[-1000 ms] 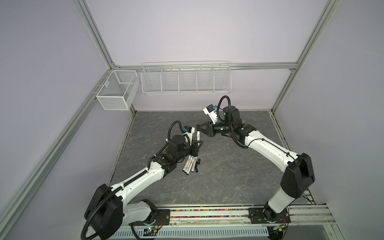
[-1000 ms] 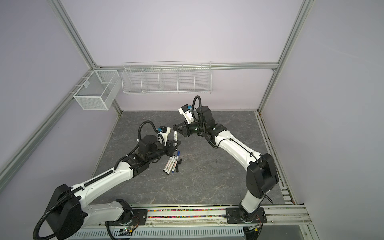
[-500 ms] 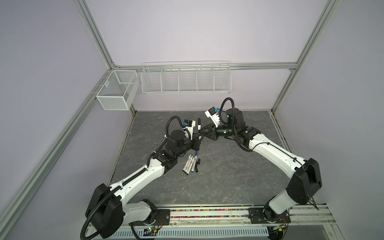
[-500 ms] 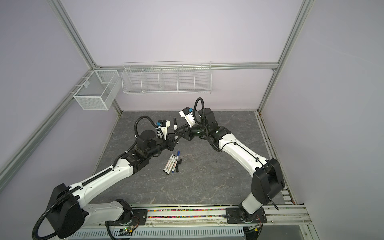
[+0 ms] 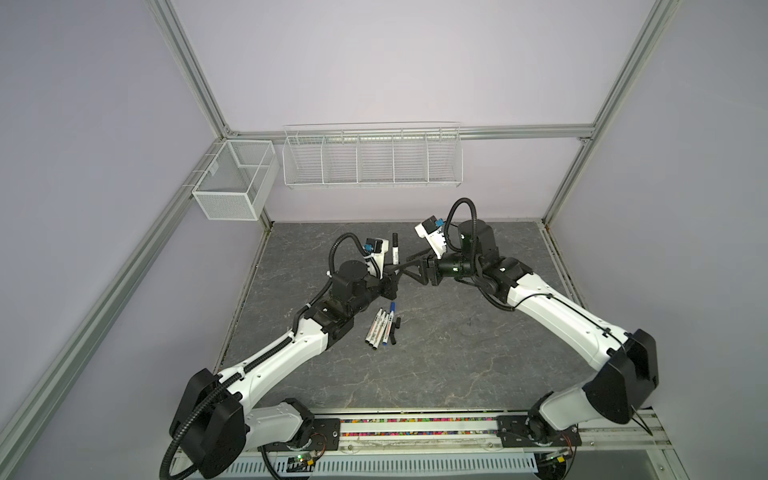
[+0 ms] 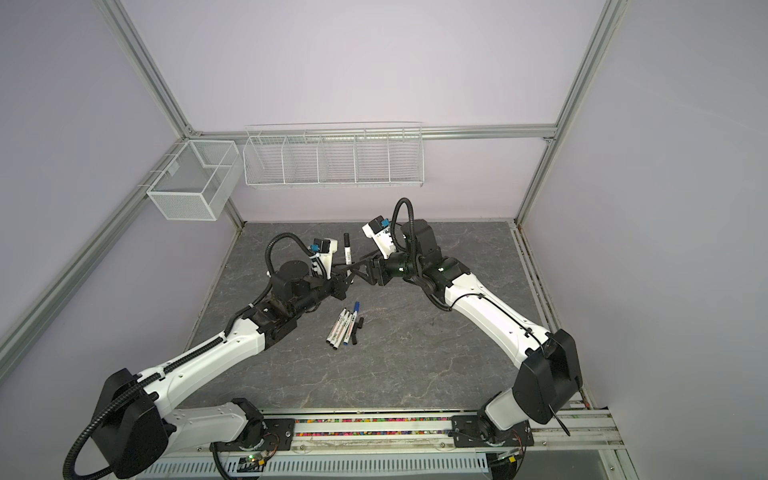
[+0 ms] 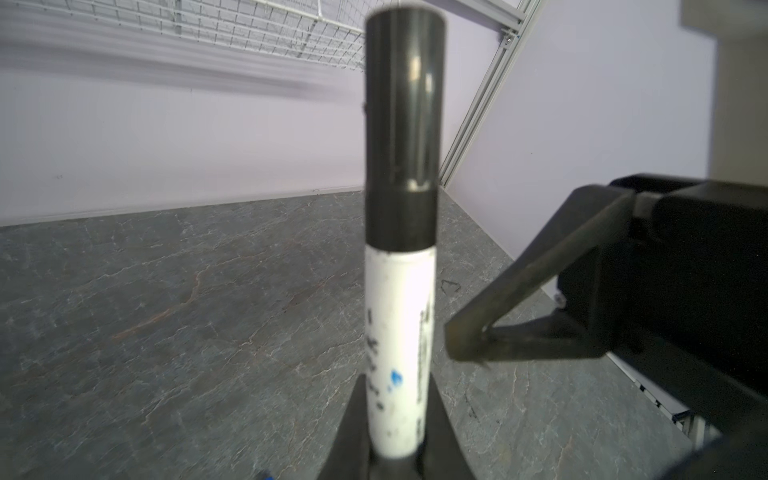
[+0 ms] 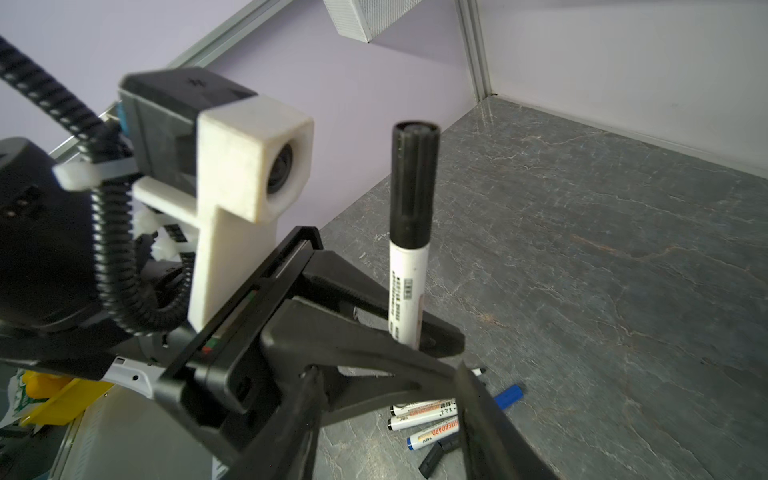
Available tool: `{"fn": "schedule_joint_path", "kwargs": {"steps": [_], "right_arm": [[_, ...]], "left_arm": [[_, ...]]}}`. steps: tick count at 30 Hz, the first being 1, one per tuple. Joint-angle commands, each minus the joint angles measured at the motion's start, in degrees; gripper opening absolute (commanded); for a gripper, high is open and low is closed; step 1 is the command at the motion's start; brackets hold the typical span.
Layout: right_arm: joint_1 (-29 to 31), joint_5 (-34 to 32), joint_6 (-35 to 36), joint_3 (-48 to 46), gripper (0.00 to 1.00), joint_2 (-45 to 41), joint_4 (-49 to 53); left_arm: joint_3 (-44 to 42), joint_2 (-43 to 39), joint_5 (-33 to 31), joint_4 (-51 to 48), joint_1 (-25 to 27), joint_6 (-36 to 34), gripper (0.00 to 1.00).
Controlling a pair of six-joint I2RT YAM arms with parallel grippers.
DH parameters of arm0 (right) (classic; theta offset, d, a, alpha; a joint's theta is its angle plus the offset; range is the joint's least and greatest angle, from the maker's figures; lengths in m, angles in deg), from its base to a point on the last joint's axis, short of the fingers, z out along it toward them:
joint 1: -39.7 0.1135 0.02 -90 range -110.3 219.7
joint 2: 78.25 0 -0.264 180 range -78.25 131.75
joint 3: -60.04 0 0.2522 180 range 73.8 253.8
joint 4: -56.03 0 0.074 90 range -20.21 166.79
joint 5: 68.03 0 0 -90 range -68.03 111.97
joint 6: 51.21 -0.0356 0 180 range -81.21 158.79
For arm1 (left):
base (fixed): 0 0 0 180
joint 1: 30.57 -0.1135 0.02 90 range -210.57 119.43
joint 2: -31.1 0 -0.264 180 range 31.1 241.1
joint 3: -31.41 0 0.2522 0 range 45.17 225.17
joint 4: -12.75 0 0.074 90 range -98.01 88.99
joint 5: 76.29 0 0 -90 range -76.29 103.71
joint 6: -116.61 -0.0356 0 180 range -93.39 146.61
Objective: Insert the pens into the pen caps
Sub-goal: 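Push the black cap down onto the marker tip with the right gripper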
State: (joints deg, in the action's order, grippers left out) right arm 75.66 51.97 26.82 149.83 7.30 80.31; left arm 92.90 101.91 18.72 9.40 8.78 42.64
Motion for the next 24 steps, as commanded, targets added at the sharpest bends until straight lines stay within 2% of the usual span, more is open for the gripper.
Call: {"fn": "schedule_joint_path", "kwargs": {"steps": [1, 6, 12, 24], "right_arm": [[-0.28, -4.58, 0.68, -0.28, 0.56, -2.45, -0.38], [-0.39, -7.54, -1.35, 4.17, 0.56, 0.42, -1.44], [-0.28, -7.01, -2.74, 11.76, 0.53, 7.53, 2.12], [0.94, -3.12, -3.30, 11.78, 0.43, 10.64, 4.83]], "left_arm": [[-3.03, -0.93, -1.92, 0.25, 0.96, -1.07, 0.00], [-5.70, -0.91, -3.49, -0.02, 3.76, -0.71, 0.00], [-6.97, -1.37, -4.28, 0.48, 5.09, 1.02, 0.00], [-5.95, -0.83, -4.35, 0.50, 5.17, 0.58, 0.00]]}}
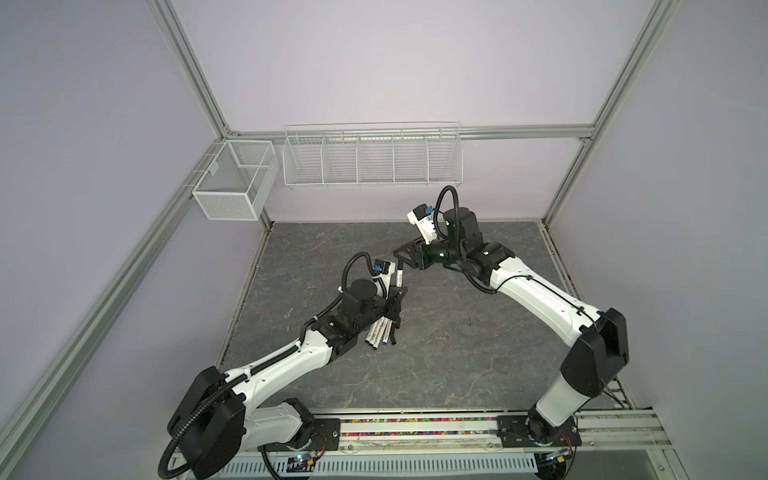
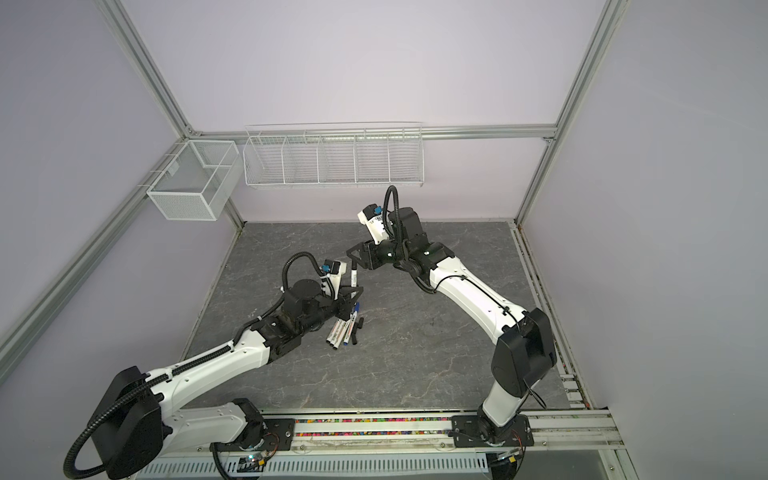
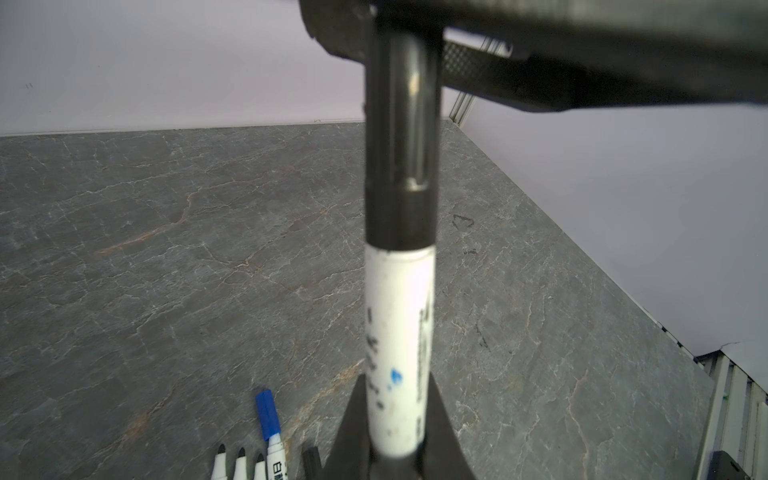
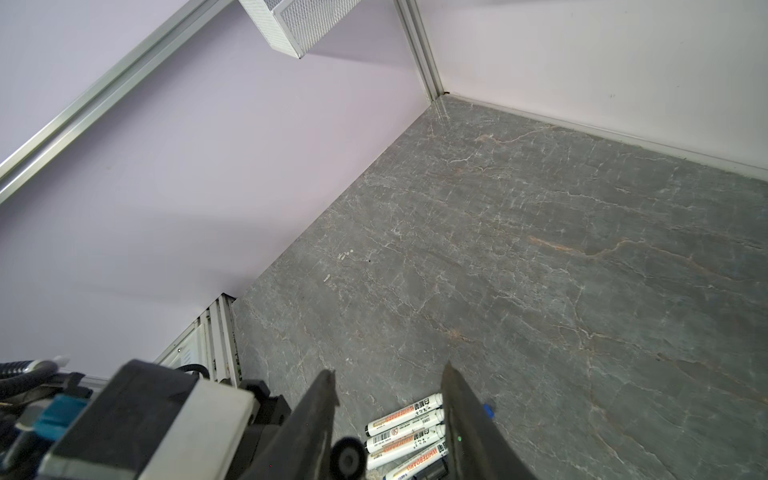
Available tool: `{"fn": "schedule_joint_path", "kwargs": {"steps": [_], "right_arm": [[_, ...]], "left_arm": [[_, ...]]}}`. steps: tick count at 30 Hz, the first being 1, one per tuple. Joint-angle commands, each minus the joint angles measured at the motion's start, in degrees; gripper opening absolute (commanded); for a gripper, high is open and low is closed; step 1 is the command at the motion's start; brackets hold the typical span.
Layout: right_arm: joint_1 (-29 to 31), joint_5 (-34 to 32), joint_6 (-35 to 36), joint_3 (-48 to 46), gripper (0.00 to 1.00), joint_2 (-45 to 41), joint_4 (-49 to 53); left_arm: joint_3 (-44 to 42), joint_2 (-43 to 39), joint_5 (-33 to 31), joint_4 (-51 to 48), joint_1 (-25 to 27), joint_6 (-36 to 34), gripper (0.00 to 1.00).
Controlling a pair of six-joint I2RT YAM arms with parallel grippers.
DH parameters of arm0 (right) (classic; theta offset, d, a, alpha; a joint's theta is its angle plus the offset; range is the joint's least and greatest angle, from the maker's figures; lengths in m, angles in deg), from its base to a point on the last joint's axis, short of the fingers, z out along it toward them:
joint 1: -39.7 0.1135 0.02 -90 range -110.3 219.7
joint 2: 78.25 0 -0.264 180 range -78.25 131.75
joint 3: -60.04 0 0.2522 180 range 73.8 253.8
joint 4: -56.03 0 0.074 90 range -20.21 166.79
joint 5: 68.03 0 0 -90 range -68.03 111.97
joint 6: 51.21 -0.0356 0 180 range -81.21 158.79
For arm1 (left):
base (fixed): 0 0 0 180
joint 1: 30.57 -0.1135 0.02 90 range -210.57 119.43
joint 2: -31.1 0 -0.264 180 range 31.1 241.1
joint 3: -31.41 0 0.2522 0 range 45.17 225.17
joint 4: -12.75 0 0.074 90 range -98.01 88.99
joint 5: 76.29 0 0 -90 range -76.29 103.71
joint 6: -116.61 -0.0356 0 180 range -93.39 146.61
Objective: Insert the pens into the pen caps
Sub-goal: 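Push the black cap down onto the marker tip with the right gripper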
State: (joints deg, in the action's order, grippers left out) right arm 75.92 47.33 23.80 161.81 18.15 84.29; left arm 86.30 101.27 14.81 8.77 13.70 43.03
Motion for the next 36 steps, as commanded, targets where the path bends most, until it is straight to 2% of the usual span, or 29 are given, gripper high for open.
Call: {"fn": "schedule_joint_path", "kwargs": {"steps": [1, 6, 12, 16, 23, 28, 31, 33, 36], "right_arm": [[0.73, 1.66, -0.46, -0.37, 0.41, -0.29, 0.88], [0.84, 2.58, -1.24, -1.20, 0.35, -0.25, 1.49], [0.78, 3.95, -0.61, -2.05, 0.15, -0.69, 1.77], [0.61, 7.20, 0.70, -2.18, 0.07, -0.44, 4.66], [0.70, 15.23, 6.52, -3.32, 0.07, 2.00, 17.09], [2.02, 12.09, 12.48, -5.50, 0.07, 3.23, 26.05], [3.09, 7.39, 15.45, -5.78, 0.07, 4.51, 30.23], [3.41, 4.13, 15.85, -6.72, 0.07, 5.13, 30.82], [1.59, 5.87, 13.67, -9.39, 0.06, 4.92, 27.75]], "left_arm": [[0.80, 0.03, -0.40, 1.03, 0.29, 0.12, 0.00], [1.03, 0.08, -0.45, 1.04, 0.29, -0.08, 0.00], [1.79, 0.10, -0.70, 0.42, 0.29, -0.50, 0.00], [2.25, -0.08, -1.72, 2.33, 0.29, -0.42, 0.00], [6.88, 0.75, -8.06, 10.68, -1.47, -2.01, 0.00], [11.96, 2.72, -6.86, 16.38, -7.92, -0.28, 0.00], [15.14, 3.28, -2.85, 18.67, -11.74, 2.27, 0.00], [16.97, 3.22, -0.89, 19.18, -12.95, 3.17, 0.00], [18.95, 2.74, 2.62, 18.00, -13.03, 1.96, 0.00]]}}
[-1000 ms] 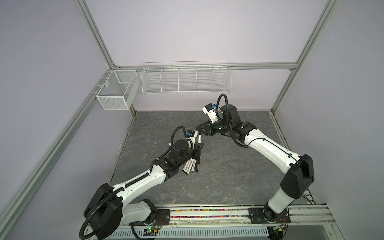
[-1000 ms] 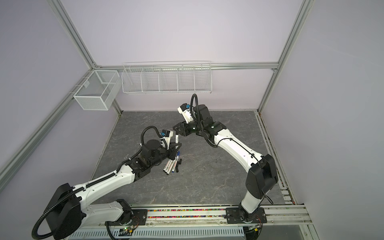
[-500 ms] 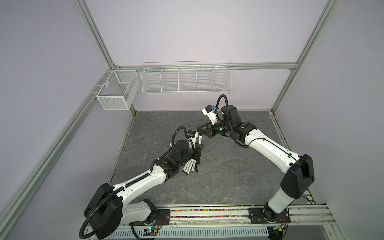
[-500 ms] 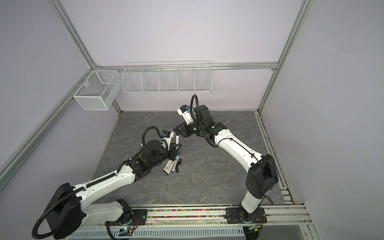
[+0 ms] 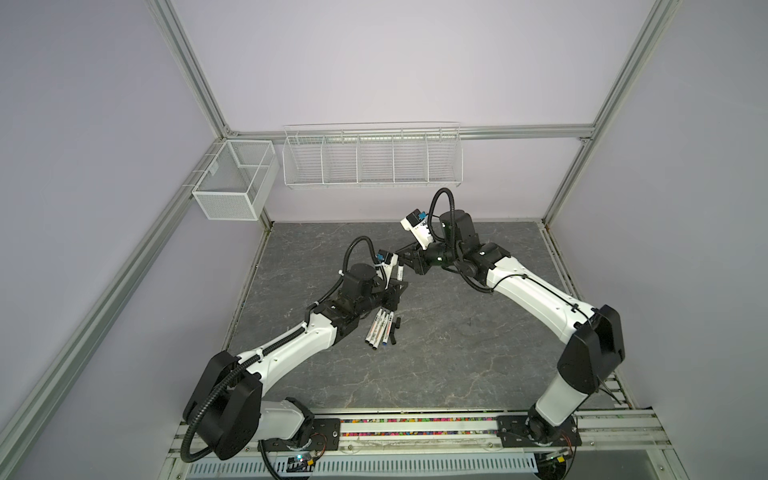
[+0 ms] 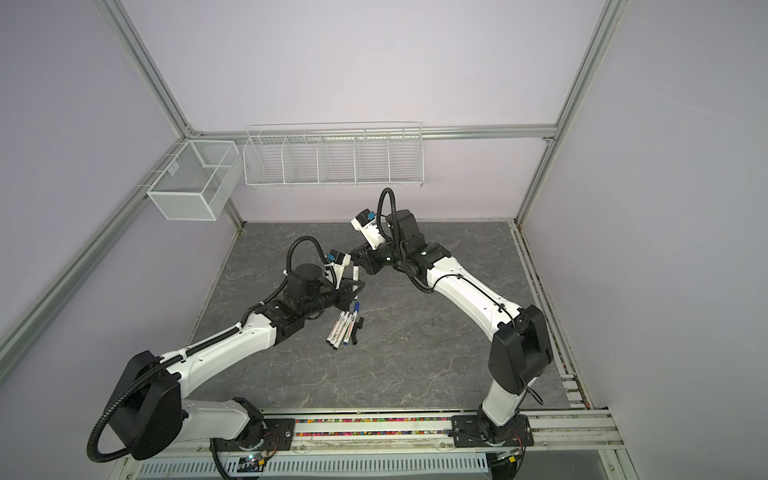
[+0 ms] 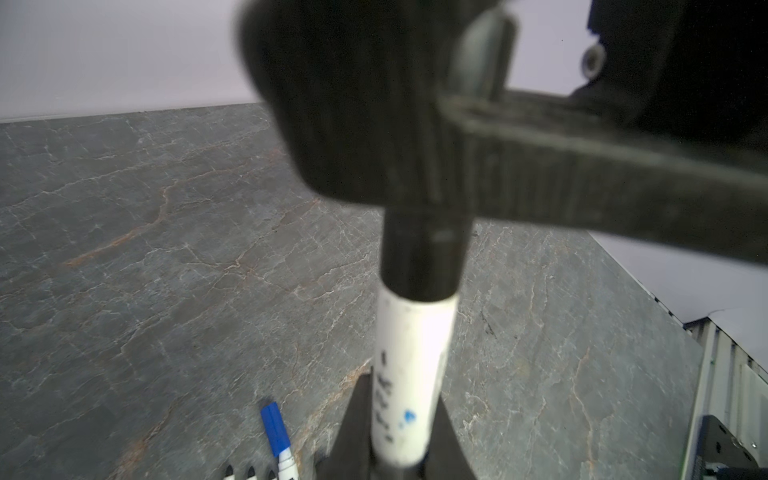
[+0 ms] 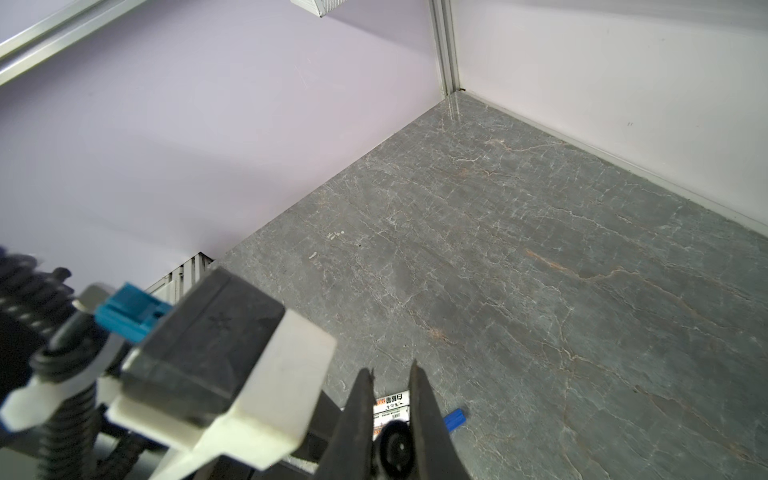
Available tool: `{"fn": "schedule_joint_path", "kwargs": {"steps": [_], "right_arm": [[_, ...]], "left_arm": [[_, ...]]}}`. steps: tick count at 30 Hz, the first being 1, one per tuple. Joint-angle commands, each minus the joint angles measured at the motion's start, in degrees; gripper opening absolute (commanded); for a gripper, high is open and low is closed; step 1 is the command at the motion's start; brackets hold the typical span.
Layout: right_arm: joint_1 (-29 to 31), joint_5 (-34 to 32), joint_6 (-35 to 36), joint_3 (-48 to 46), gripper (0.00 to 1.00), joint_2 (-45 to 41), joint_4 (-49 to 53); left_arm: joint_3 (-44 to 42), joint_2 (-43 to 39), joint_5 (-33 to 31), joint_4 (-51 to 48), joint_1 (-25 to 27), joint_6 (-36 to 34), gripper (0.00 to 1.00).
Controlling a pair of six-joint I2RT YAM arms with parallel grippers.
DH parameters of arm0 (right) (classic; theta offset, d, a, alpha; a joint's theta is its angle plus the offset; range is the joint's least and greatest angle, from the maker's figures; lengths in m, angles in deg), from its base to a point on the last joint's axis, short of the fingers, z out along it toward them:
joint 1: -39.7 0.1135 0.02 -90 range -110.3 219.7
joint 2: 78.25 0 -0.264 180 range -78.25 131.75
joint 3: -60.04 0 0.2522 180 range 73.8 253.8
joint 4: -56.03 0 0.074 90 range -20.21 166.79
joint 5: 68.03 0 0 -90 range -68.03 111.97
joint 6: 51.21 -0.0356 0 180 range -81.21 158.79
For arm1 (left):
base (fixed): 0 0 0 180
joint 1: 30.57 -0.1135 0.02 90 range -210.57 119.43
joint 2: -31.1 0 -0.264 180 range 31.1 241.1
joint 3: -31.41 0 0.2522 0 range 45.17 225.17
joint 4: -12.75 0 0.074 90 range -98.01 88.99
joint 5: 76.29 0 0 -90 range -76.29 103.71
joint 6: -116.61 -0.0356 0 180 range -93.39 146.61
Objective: Insert the pens into the pen caps
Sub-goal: 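Push the black cap down onto the marker tip with the right gripper, then open the right gripper and raise it off the cap while the left arm swings outward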
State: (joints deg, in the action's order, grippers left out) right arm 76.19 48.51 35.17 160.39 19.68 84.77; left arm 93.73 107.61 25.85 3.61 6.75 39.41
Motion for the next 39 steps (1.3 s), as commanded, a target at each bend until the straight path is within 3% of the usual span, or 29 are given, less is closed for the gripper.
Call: {"fn": "schedule_joint_path", "kwargs": {"steps": [1, 6, 11, 23, 32, 35, 39], "right_arm": [[0.18, 6.55, 1.01, -8.59, 0.07, 3.13, 25.99], [-6.23, 15.73, -6.12, -10.50, 0.07, 1.09, 17.39], [-6.63, 20.98, -5.90, -8.08, 0.07, 2.94, 18.50], [-2.34, 21.71, -0.56, -8.61, 0.07, 4.81, 25.57], [-4.57, 24.92, -7.42, -10.10, 0.07, 4.20, 16.93], [-5.78, 25.80, -10.39, -9.11, 0.14, 3.62, 13.62], [-8.57, 24.65, -18.45, -6.79, 0.42, 1.51, 5.40]], "left_arm": [[11.73, -3.81, -7.80, 22.71, -6.06, 5.72, 0.00], [9.97, -6.03, -4.62, 20.37, -6.03, 6.06, 0.00], [7.11, -6.90, -1.51, 20.14, -5.86, 7.82, 0.00], [11.12, -2.90, -3.28, 20.87, -5.94, 5.29, 0.00], [13.12, -1.37, -0.26, 19.38, -6.02, 5.20, 0.00], [12.45, 0.25, 3.55, 14.69, -4.61, 5.20, 0.00], [4.48, 2.25, 5.23, 13.83, -0.74, 5.88, 0.00]]}}
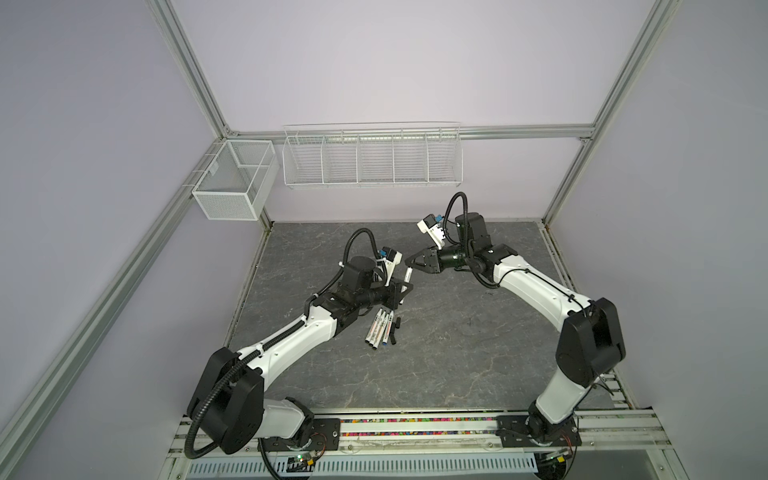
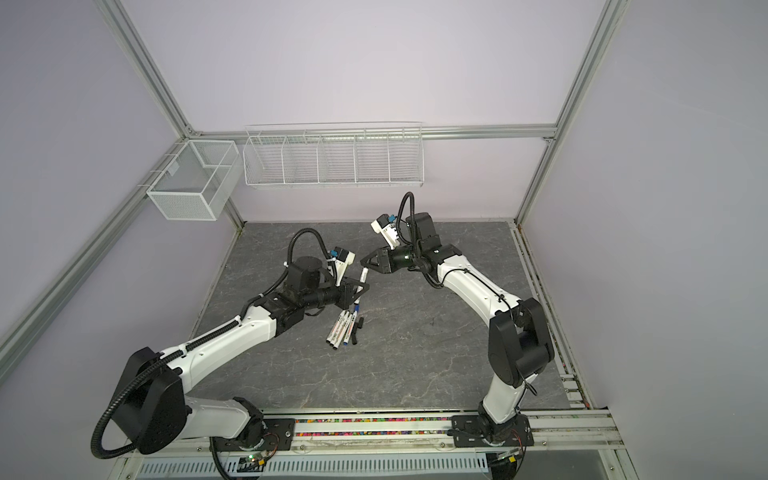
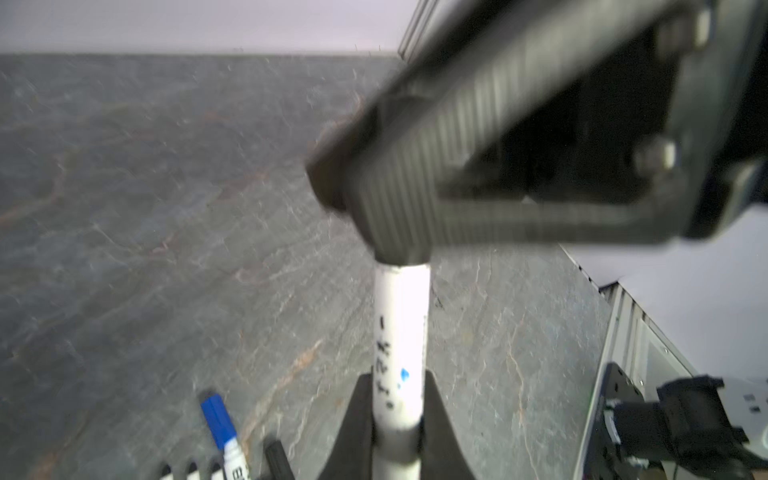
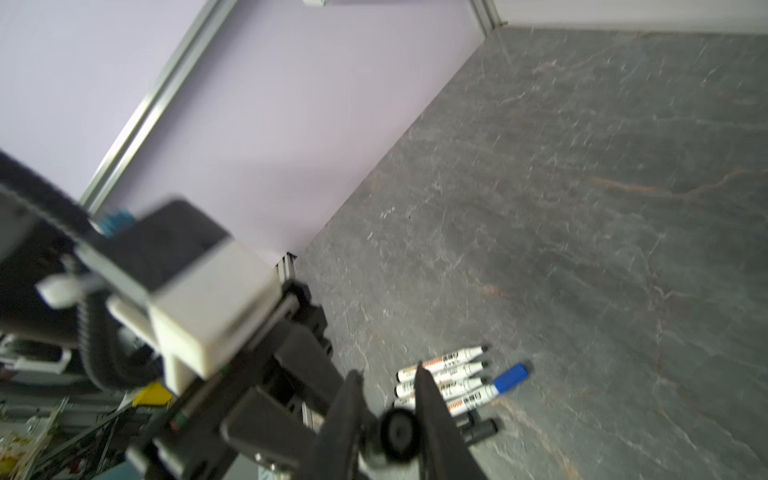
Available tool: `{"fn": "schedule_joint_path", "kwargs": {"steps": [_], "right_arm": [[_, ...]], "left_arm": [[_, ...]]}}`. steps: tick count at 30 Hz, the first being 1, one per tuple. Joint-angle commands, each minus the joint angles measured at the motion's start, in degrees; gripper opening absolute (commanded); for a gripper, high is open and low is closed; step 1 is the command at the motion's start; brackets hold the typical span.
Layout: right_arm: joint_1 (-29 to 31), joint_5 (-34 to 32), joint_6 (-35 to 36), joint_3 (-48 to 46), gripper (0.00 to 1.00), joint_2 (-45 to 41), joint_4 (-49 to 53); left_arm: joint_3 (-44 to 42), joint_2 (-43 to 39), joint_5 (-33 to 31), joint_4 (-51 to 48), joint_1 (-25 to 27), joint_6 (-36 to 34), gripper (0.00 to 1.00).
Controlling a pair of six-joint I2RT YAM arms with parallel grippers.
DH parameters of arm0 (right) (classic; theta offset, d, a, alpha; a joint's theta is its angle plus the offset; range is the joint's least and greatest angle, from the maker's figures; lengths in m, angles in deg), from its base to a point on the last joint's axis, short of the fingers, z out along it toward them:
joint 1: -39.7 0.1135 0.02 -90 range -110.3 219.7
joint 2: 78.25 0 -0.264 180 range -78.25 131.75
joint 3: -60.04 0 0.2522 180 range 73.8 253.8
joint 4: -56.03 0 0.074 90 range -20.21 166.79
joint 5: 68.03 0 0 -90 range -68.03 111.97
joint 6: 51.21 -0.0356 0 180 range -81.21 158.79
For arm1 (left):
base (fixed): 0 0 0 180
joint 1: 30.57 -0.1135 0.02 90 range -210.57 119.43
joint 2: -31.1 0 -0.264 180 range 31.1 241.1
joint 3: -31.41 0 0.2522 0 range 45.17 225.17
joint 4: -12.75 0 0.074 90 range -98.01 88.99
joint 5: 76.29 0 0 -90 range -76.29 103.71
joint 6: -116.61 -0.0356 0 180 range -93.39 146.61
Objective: Insert the pens into the pen caps
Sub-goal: 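Open the right gripper and raise it off the cap while the left arm swings outward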
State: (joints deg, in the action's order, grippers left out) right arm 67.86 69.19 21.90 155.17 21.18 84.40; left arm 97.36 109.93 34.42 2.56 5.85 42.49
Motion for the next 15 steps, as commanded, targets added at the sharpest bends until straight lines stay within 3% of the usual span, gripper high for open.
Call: {"fn": "schedule_joint_path", "kwargs": {"steps": [1, 3, 6, 10, 15], "right_arm": [[-1.07, 3.11, -7.58, -1.45, 0.48, -0.91, 2.68], [-3.14, 1.25, -13.89, -2.17, 0.56, -3.81, -5.77], [-5.73, -1.88, -19.14, -3.02, 0.60, -6.82, -13.56], [-7.44, -7.16, -17.98, -3.32, 0.59, -9.31, -11.71], [-8.09, -14.09, -15.63, -5.31, 0.59, -11.05, -7.60]], "left_arm": [[-1.15, 0.40, -3.35, 15.45, 0.68, 3.84, 0.00], [-6.22, 1.38, -3.69, 19.22, 0.84, 7.87, 0.00], [-10.45, 2.04, -6.85, 21.99, 0.84, 10.30, 0.00], [-9.50, 3.73, -8.96, 19.48, -0.12, 9.45, 0.00], [-0.83, 11.72, -7.72, 9.90, -4.59, 9.92, 0.00]]}}
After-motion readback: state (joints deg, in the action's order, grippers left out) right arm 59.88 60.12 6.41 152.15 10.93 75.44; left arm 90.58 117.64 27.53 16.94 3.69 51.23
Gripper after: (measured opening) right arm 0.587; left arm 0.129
